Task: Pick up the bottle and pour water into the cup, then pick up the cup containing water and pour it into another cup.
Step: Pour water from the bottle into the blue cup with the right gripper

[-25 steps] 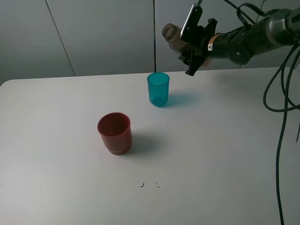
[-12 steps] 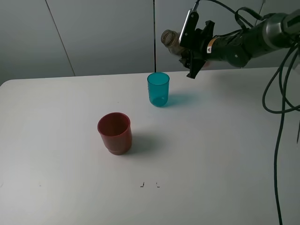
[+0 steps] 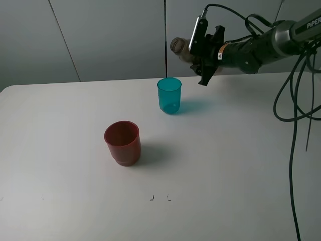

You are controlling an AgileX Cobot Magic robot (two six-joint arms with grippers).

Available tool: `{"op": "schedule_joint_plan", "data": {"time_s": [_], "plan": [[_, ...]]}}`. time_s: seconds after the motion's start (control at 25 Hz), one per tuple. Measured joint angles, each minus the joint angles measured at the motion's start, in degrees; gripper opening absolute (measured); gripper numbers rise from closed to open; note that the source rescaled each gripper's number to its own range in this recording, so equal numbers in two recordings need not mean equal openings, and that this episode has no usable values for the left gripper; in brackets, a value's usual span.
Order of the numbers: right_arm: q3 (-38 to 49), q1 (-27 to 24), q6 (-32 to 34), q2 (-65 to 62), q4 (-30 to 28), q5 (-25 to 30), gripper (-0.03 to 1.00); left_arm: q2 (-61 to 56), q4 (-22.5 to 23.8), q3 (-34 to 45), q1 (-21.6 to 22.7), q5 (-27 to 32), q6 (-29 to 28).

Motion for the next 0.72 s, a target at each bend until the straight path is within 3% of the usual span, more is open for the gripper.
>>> {"op": "schedule_joint_plan", "data": {"time_s": [0.72], "plan": [[0.0,0.0,-15.9,0.0,0.0,-2.0,0.00,0.0,0.0,0.0,0.0,0.0,0.0]]}}
